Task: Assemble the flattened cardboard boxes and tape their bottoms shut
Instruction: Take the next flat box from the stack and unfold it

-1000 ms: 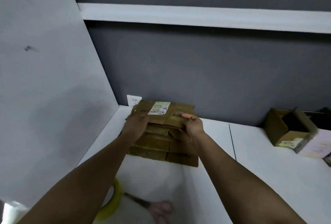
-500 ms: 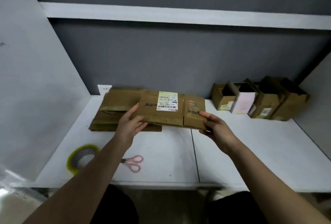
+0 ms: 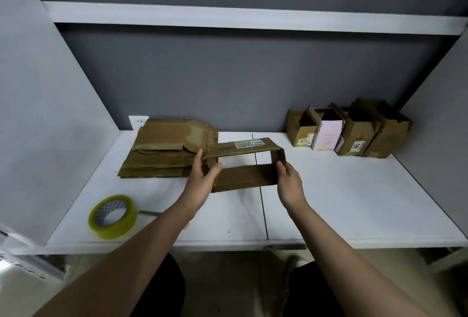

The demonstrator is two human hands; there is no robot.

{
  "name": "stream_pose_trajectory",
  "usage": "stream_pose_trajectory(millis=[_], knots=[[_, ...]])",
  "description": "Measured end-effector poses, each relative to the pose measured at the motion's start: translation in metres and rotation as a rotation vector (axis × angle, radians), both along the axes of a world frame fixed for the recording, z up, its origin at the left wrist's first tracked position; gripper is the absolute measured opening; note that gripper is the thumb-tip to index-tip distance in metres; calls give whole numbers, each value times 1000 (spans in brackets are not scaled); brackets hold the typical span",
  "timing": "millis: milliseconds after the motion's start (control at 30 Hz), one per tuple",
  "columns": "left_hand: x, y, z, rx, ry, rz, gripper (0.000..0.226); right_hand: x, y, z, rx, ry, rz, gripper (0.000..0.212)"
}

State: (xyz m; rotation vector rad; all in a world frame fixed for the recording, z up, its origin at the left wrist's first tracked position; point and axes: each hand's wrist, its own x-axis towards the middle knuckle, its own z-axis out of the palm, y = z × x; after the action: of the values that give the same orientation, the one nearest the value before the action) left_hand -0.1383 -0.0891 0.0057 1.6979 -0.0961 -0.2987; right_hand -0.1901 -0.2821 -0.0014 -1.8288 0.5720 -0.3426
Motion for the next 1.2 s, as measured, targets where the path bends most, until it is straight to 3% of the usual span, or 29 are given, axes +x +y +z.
stream_pose_trajectory(millis=[67, 167, 300, 533, 700, 800, 967, 1100, 1200], knots=[[-3, -3, -2, 14, -60, 14, 75, 1, 0, 2, -77, 60, -21, 39], [-2, -2, -4, 103, -126, 18, 62, 1, -1, 7, -190, 191, 20, 31], [7, 2, -5, 217, 27, -26, 53, 1, -3, 8, -288, 284, 38, 19], [14, 15, -19, 417, 116, -120, 53, -5, 1, -8, -280, 381, 166, 25], [10, 22, -37, 399, 62, -121, 45, -9, -3, -27, -320, 331, 189, 31], [11, 24, -43, 345, -6, -97, 34, -8, -6, -35, -246, 231, 174, 31], [15, 25, -48, 231, 46, -193, 33, -4, -13, -44, -42, 58, 229, 34], [19, 25, -48, 210, 56, -255, 32, 0, -21, -43, 109, -4, 325, 23], [23, 30, -47, 228, 52, -304, 33, 5, -28, -41, 62, -16, 349, 16]])
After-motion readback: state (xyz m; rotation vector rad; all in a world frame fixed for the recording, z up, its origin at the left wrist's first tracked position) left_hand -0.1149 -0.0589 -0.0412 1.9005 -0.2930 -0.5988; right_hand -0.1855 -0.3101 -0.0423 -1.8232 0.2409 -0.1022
